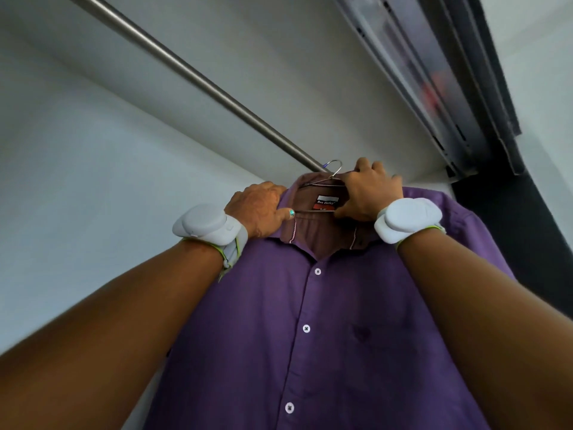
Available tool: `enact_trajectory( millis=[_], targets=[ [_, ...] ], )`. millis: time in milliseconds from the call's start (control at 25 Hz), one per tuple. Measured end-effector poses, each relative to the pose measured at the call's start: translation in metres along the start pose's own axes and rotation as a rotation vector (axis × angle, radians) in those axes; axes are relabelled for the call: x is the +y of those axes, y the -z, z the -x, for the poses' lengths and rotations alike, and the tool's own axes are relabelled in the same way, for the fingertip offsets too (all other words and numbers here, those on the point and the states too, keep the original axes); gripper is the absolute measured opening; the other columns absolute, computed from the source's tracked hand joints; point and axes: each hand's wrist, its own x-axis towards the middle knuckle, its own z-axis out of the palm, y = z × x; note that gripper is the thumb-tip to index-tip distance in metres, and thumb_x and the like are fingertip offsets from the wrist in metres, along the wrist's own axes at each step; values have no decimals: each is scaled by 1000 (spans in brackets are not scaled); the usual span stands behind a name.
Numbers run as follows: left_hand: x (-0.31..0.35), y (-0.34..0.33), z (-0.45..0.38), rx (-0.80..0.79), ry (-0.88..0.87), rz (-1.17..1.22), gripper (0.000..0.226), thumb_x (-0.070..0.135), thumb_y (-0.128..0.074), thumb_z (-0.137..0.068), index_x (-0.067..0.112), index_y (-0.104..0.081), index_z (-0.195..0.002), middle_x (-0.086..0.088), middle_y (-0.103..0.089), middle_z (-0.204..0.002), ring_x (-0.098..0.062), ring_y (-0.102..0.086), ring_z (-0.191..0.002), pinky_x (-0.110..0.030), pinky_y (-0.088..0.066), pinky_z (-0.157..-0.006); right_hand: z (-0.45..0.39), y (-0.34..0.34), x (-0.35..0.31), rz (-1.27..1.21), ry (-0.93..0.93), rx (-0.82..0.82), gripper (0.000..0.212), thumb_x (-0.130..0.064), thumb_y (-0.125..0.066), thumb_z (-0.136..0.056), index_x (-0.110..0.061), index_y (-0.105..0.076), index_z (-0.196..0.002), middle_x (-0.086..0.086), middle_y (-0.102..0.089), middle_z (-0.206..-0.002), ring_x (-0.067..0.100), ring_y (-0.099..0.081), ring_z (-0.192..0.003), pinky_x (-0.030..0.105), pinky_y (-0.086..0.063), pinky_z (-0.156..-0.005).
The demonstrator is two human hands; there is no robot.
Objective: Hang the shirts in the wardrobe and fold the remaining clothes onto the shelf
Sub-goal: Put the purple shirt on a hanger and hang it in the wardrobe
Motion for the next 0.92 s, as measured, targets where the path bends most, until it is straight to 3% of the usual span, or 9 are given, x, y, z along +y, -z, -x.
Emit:
enact_trajectory(
  millis=[280,560,720,920],
  targets=[
    [-19,-33,-40,16,-36,47,59,47,-50,-93,23,-36,-145,-2,-42,-145,-27,-38,-134,-45,-32,-110,-52,-28,-3,87,22,-16,73,-53,-77,-68,-25,-53,-131,8,-43,-132,35,-39,-125,55,-39,-93],
    [-26,-65,-35,14,-35,80,62,47,-50,-93,21,-34,-147,-4,-41,-147,-28,-38,-134,-45,-32,-109,-50,-39,3,15,96,-75,80,-47,-83,-63,-23,-52,-132,7,-44,-129,36,-36,-125,59,-34,-98],
    [-24,-72,-31,7,-38,83,66,45,-52,-93,19,-29,-149,-5,-38,-149,-29,-36,-135,-45,-31,-111,-42,-41,7,-33,127,-30,91,-50,-81,-65,-31,-39,-143,7,-43,-139,36,-33,-128,56,-27,-103],
    [3,-77,-13,2,-59,186,65,40,-56,-92,17,-32,-148,-9,-37,-150,-28,-33,-139,-39,-26,-115,5,-44,20,-34,153,43,94,-57,-67,-78,-29,-18,-152,7,-20,-159,35,-22,-140,52,-17,-111]
  ],
)
